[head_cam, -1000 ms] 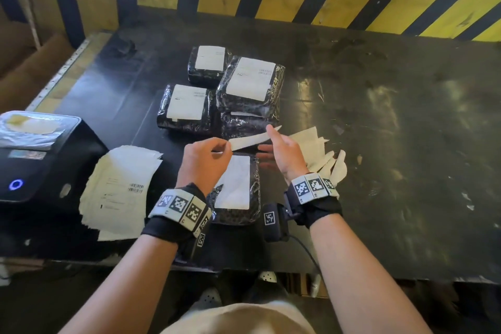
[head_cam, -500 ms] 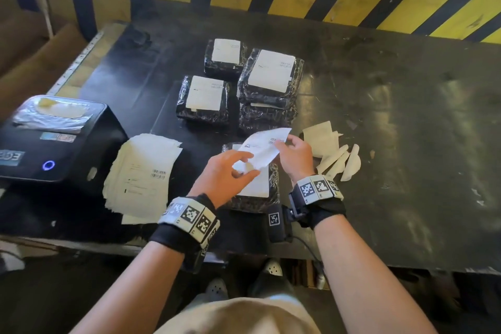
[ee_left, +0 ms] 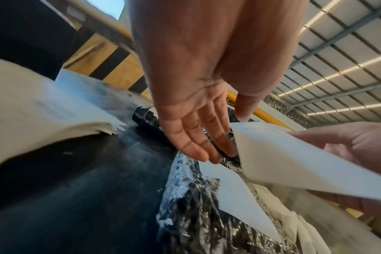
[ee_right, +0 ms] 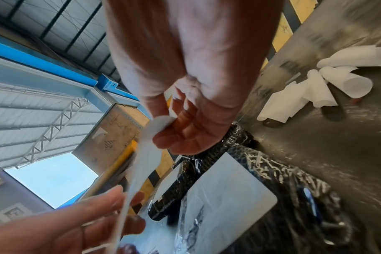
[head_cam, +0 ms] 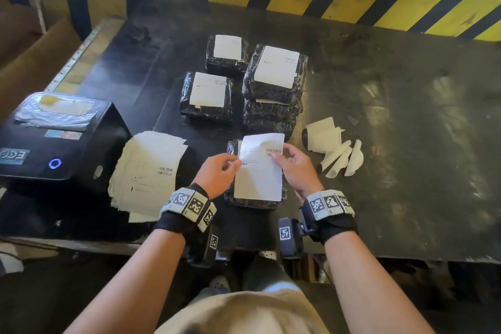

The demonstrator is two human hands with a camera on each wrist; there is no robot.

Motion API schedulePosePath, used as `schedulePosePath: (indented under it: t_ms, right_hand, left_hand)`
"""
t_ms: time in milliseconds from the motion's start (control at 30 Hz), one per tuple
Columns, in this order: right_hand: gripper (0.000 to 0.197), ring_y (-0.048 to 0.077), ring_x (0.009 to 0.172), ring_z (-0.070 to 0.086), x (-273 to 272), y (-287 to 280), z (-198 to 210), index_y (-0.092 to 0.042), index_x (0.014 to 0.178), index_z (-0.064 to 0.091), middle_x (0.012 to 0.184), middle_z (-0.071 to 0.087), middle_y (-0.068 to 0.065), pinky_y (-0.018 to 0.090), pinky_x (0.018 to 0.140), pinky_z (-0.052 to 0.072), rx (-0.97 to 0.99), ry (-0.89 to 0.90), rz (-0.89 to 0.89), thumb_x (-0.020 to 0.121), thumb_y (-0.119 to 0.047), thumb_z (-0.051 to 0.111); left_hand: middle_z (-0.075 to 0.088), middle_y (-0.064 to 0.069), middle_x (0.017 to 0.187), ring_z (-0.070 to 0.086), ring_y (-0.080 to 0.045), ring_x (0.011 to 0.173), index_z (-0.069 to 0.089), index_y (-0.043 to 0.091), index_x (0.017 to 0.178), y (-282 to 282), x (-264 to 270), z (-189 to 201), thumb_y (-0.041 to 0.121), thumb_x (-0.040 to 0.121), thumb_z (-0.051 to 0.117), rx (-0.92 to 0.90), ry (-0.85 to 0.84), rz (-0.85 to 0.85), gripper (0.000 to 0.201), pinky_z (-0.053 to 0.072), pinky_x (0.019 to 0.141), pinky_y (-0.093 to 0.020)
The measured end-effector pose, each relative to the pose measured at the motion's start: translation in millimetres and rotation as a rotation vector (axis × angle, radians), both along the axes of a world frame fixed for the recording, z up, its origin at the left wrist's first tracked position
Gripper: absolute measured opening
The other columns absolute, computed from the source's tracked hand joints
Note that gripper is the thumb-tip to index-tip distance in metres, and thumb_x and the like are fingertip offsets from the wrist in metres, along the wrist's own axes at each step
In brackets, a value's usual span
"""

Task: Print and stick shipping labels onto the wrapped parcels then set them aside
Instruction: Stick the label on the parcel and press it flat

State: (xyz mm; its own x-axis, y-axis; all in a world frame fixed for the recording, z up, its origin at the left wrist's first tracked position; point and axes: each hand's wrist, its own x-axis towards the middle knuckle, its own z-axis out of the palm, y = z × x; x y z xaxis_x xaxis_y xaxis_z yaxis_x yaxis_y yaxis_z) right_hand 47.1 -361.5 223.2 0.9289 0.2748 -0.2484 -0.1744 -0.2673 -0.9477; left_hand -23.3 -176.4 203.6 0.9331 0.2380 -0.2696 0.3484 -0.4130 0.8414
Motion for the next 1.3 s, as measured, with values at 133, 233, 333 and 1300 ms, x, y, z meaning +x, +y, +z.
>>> schedulePosePath:
  t_ms: [133, 233, 333, 1300]
  right_hand:
    - [0.015, 0.004, 0.074, 0.064, 4.5, -1.8, -3.2, -0.022, 0.109, 0.059, 0.087, 0.067, -0.008, 0.015, 0.065, 0.053, -0.046, -0.020, 0.004, 0.096, -0.014, 0.057]
    - [0.014, 0.012, 0.078, 0.066, 13.5, -2.1, -7.0, -0.025, 0.108, 0.060, 0.089, 0.070, -0.002, 0.030, 0.080, 0.054, -0.132, -0.029, 0.037, 0.096, -0.018, 0.056]
    - [0.011, 0.013, 0.086, 0.066, 23.6, 0.2, -10.3, -0.029, 0.105, 0.060, 0.099, 0.070, -0.002, 0.033, 0.083, 0.054, -0.229, -0.037, 0.086, 0.097, -0.024, 0.054]
    - [0.012, 0.010, 0.086, 0.067, 36.2, -13.0, -49.5, -0.025, 0.104, 0.060, 0.088, 0.069, -0.008, 0.035, 0.082, 0.057, -0.289, 0.036, 0.076, 0.092, -0.024, 0.063]
  left_hand:
    - [0.070, -0.007, 0.097, 0.068, -0.017, 0.076, 0.062, 0.010, 0.110, -0.6, 6.9, -2.2, 0.025, 0.095, 0.056, -0.045, -0.015, 0.068, 0.022, 0.060, 0.072, -0.036]
    - [0.070, -0.006, 0.092, 0.069, -0.016, 0.071, 0.061, 0.012, 0.103, -0.8, 13.3, -3.6, 0.023, 0.095, 0.057, -0.028, -0.020, 0.057, 0.015, 0.060, 0.066, -0.032]
    - [0.070, -0.006, 0.090, 0.068, -0.014, 0.069, 0.059, 0.013, 0.098, -1.7, 18.8, -5.8, 0.022, 0.095, 0.056, -0.011, -0.015, 0.053, 0.010, 0.059, 0.062, -0.029]
    - [0.070, -0.005, 0.088, 0.064, -0.012, 0.058, 0.062, 0.010, 0.104, 0.4, 46.8, -32.6, 0.028, 0.096, 0.055, 0.023, 0.152, 0.112, 0.021, 0.050, 0.053, -0.022]
